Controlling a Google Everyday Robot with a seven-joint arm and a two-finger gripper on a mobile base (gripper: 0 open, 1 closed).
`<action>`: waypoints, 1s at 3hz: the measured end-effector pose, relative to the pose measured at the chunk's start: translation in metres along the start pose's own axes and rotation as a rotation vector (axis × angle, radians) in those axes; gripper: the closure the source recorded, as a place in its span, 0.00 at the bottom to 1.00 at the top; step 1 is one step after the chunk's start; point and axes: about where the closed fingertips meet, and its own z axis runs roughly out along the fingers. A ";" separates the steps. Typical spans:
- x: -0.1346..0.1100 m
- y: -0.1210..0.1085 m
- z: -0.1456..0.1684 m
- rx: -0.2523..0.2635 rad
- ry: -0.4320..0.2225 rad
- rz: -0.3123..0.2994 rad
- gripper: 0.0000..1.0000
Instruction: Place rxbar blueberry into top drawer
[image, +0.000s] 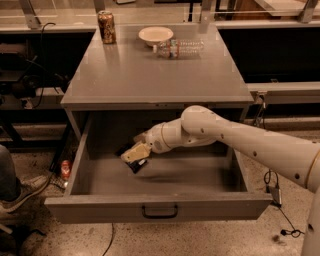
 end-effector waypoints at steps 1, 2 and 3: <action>0.001 0.000 -0.016 0.029 -0.045 0.018 0.00; 0.012 0.004 -0.067 0.129 -0.090 0.063 0.00; 0.032 0.012 -0.137 0.247 -0.103 0.110 0.00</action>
Offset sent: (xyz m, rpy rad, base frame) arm -0.0564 -0.1586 0.0541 0.0494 -0.0810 -0.3595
